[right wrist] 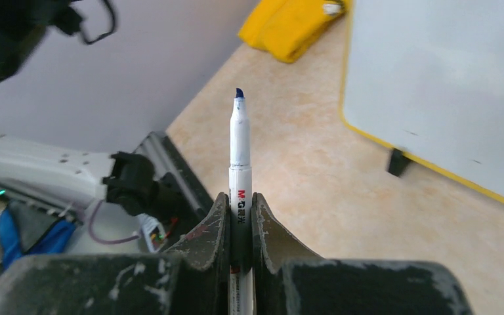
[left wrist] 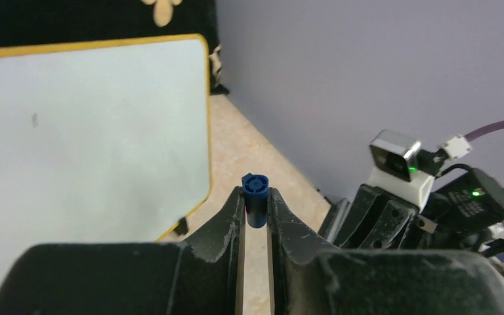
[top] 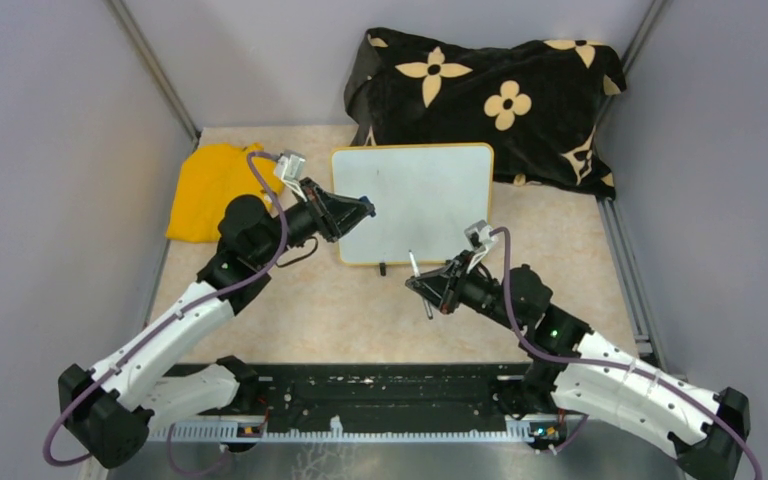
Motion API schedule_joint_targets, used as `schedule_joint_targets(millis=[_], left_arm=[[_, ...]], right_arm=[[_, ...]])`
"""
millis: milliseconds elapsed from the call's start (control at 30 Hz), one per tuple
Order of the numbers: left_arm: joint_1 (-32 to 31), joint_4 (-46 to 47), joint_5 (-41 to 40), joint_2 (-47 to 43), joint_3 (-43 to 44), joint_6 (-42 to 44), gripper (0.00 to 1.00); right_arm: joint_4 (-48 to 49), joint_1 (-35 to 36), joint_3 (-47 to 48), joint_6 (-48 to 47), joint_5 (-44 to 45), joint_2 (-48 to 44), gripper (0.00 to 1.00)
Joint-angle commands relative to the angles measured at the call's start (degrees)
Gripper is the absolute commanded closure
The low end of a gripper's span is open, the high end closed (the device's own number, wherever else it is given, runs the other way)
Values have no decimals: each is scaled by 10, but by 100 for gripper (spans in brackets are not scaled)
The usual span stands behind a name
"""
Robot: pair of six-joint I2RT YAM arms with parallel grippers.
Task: Write a sentence on the whiteboard
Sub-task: Open the whiteboard marker at the center of the board, then place the pen cap at the center of the board.
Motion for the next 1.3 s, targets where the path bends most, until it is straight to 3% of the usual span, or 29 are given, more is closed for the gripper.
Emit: schedule_joint_targets(millis=[0,200,300,467,833,1267], left_arm=[[0,-202,-93,-44,17,90,100],[-1,-395,-166,-66,-12,123,100],[-1,-426,-163,-53,-33,118,100],[-31,-487,-161,41,-7,111,100],[-118,-473,-226,165,-28,82,100],[-132,-435,-226,236,-50,76,96]], right_arm=[[-138,2,47,-32,155,-36,100],[-209,2,53,-44,232,-44,100],[-202,2,44,-43,233,-39,100],[-199,2,47,-47,222,-12,100],[-234,2,45,-52,226,-25,100],[-241,2,47,-55,228,-27,100]])
